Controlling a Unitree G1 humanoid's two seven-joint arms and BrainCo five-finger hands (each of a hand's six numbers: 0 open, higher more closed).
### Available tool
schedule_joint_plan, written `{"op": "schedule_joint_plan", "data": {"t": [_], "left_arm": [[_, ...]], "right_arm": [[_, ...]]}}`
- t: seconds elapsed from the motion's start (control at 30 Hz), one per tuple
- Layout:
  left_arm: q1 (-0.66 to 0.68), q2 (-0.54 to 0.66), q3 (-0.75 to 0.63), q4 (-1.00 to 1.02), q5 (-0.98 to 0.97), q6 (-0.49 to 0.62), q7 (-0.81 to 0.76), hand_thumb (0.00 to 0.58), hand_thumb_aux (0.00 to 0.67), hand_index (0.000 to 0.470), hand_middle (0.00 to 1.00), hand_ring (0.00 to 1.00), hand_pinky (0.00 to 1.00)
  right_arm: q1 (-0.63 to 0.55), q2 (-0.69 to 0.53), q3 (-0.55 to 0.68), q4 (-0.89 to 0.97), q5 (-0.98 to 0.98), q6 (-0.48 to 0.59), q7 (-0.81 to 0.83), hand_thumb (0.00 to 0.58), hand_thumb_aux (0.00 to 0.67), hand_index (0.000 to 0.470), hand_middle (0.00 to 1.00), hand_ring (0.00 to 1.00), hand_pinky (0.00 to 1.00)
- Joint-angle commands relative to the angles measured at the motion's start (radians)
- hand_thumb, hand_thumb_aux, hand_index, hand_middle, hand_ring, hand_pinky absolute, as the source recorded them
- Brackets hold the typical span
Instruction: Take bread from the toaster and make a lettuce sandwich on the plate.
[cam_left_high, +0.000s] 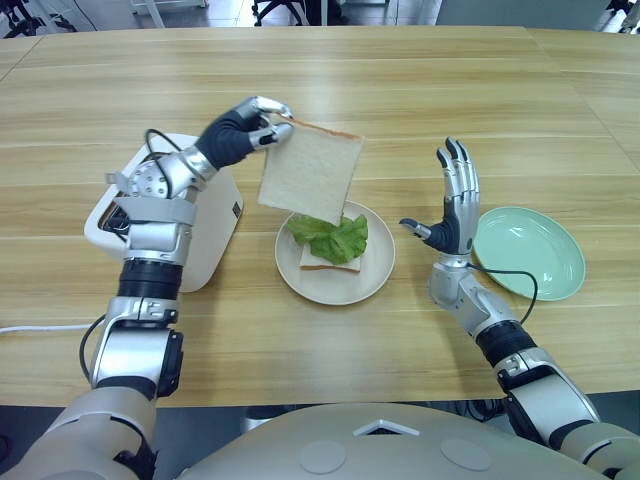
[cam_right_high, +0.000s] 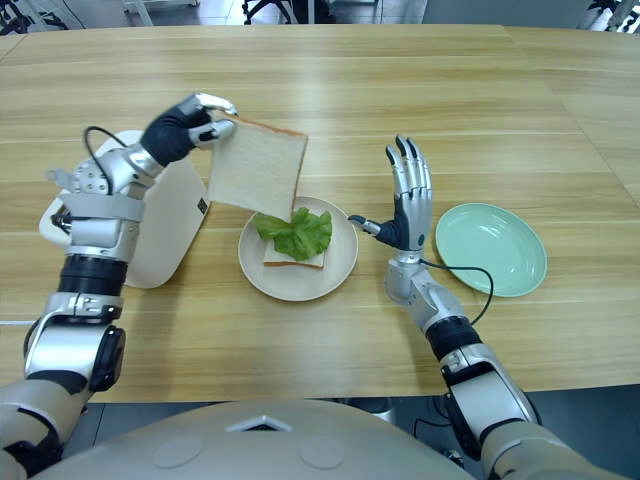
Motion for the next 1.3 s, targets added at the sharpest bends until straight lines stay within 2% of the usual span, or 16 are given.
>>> {"op": "schedule_joint_plan", "data": {"t": [0.03, 0.2, 0.47, 0.57, 0.73, 1.1, 1.3], "left_arm": [[-0.041, -0.031, -0.025, 0.134, 0.038, -0.016, -0.03, 0.58, 0.67, 0.46, 1.0, 1.0, 1.0], [-0.063, -0.09, -0.033, 0.249, 0.073, -0.022, -0.007, 0.58, 0.67, 0.46, 1.0, 1.0, 1.0], [-0.026, -0.162, -0.01, 0.349, 0.108, 0.005, 0.09, 0.58, 0.67, 0.46, 1.0, 1.0, 1.0], [-0.005, -0.191, 0.005, 0.365, 0.088, 0.045, 0.094, 0.58, 0.67, 0.46, 1.0, 1.0, 1.0], [0.004, -0.2, 0.005, 0.436, 0.119, 0.049, 0.137, 0.58, 0.67, 0.46, 1.0, 1.0, 1.0], [-0.029, -0.183, -0.036, 0.622, 0.26, -0.057, 0.263, 0.58, 0.67, 0.46, 1.0, 1.0, 1.0], [-0.036, -0.197, -0.049, 0.678, 0.293, -0.086, 0.269, 0.58, 0.67, 0.46, 1.0, 1.0, 1.0]], "right_arm": [[0.009, 0.011, 0.001, -0.007, -0.004, -0.011, 0.011, 0.0, 0.0, 0.0, 0.0, 0.0, 0.0], [0.026, 0.015, 0.007, -0.007, -0.016, -0.008, 0.015, 0.0, 0.0, 0.0, 0.0, 0.0, 0.0], [0.053, 0.031, 0.019, -0.024, -0.041, 0.0, 0.028, 0.0, 0.0, 0.0, 0.0, 0.0, 0.0], [0.053, 0.042, 0.042, -0.023, -0.074, 0.017, 0.027, 0.0, 0.0, 0.0, 0.0, 0.0, 0.0], [0.052, 0.057, 0.092, -0.014, -0.133, 0.046, 0.021, 0.0, 0.0, 0.0, 0.0, 0.0, 0.0], [0.029, 0.07, 0.266, 0.094, -0.286, 0.163, 0.045, 0.0, 0.0, 0.0, 0.0, 0.0, 0.0], [0.018, 0.067, 0.327, 0.148, -0.322, 0.207, 0.048, 0.0, 0.0, 0.0, 0.0, 0.0, 0.0]]}}
